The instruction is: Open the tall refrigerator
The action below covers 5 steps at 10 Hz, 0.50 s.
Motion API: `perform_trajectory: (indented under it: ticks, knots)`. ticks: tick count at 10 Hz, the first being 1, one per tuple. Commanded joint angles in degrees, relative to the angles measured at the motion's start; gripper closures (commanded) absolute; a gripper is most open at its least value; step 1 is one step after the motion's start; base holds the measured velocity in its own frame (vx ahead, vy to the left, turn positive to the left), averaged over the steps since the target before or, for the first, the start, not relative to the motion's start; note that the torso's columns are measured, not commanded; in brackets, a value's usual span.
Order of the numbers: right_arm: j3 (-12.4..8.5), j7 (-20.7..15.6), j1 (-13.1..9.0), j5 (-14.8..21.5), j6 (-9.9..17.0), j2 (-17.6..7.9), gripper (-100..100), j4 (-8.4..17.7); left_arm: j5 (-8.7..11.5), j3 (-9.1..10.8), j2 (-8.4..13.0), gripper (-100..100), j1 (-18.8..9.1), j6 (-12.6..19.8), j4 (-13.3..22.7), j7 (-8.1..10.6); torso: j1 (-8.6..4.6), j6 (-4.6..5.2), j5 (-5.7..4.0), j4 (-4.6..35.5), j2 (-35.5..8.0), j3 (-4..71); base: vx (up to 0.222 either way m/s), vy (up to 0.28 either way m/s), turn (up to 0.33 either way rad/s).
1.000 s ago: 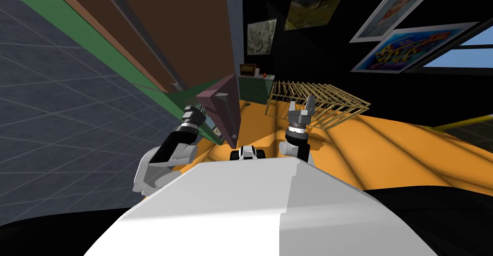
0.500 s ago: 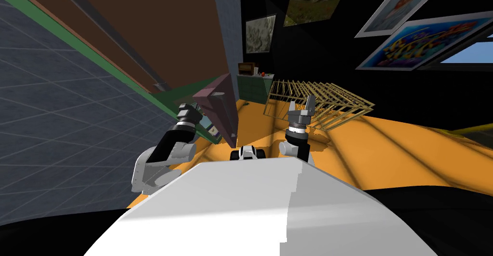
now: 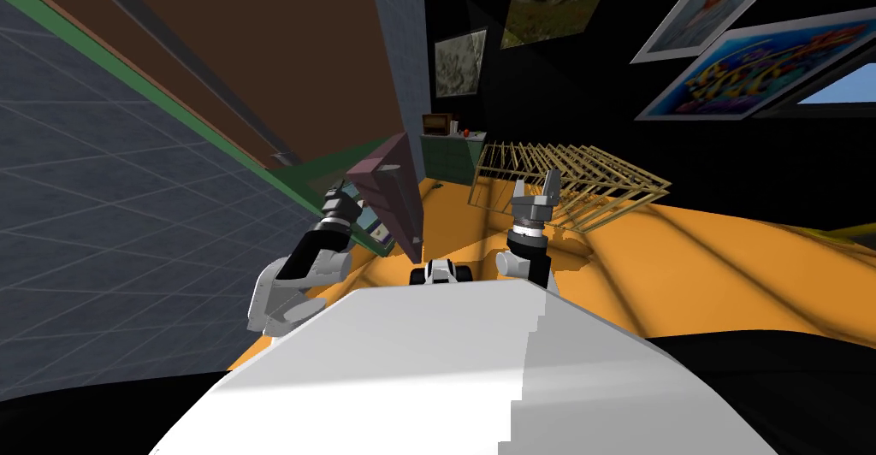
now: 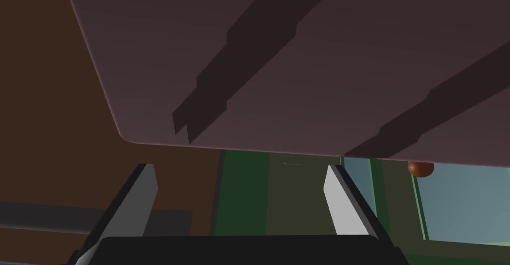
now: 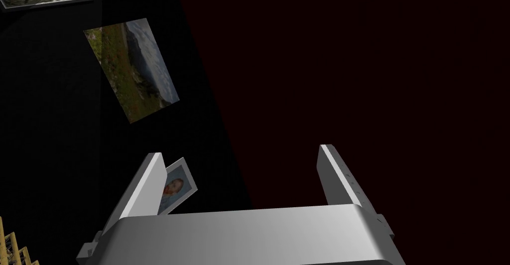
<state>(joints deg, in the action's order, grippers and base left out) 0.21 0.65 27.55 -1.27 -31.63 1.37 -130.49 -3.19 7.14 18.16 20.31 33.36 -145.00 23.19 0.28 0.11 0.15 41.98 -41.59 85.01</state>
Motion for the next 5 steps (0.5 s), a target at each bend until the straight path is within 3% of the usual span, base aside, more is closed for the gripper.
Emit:
perform_trajectory:
  ticks: [1, 5]
  knots:
    - [0.0, 0.0, 0.0, 0.0, 0.0, 0.0, 0, 0.0, 0.03, 0.04, -0.13, -100, -0.34, -0.66, 3.24, -0.21, -0.22, -0.05, -0.11, 0.16, -0.33, -0.21, 0.042, -0.023, -0.013]
    - [0.02, 0.0, 0.0, 0.0, 0.0, 0.02, 0, 0.0, -0.08, 1.56, 1.36, -100, -2.73, 1.9, 3.89, 0.79, -0.69, 0.09, -0.3, 0.26, -0.44, -0.27, 0.082, -0.161, -0.007]
